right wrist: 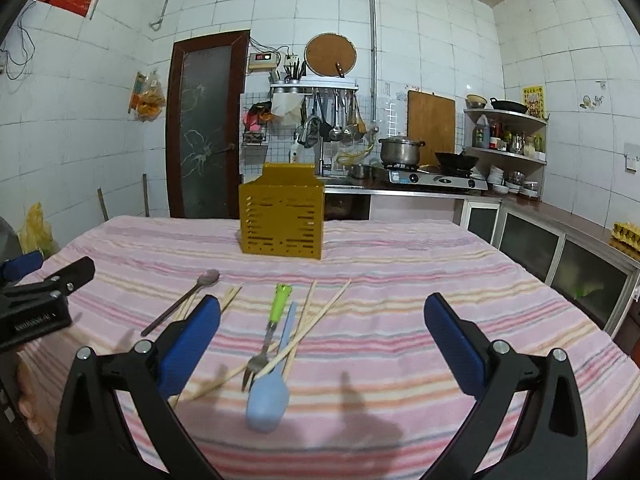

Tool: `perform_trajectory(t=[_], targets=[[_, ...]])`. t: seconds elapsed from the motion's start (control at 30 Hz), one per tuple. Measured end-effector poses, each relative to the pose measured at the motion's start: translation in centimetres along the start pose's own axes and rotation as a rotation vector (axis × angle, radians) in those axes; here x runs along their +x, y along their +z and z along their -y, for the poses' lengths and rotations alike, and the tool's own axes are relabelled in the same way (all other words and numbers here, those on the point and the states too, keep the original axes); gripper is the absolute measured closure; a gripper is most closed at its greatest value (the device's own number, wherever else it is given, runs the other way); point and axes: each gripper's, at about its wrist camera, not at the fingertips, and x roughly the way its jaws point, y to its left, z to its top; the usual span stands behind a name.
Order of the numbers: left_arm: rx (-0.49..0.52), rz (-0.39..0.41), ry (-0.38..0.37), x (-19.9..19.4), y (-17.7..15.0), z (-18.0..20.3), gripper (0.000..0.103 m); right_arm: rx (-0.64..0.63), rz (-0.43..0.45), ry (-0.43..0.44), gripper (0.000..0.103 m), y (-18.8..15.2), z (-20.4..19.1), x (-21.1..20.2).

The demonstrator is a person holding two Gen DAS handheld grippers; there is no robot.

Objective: Organize utensils
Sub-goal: 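Grasp a wooden chopstick with the right tool while the left tool grasps the metal spoon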

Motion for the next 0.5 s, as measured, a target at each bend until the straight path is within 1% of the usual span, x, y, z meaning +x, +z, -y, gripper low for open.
perform_trajectory(t=[0.13,0.2,0.27,0.4,0.5], targets=[[0.06,-0.015,-0.003,2.2,1.6,0.4,0.005,0.014,-0.044,0.021,0.004,1.6,0.4,2.6],[0.053,-0.044,-0.031,4.0,2.4,0.2,0.005,0.009,-0.078,0.017,0.004,2.2,0.3,4.1],[0.043,-0.092,-0.051,6.0,2.9,0.1,0.005,-0.011,-0.136,0.02,0.004,2.8,0.0,6.3],[0.033,-0.186,-0.071,9.7,3.0,0.1,0.005,-0.02,-0.213,0.011,0.004,3.3,0.4,9.9],[0.076,-0.237,-0.087,12.1,2.6,1.0,0.005,-0.015,-0.25,-0.013,0.004,2.9,1.0,12.2]])
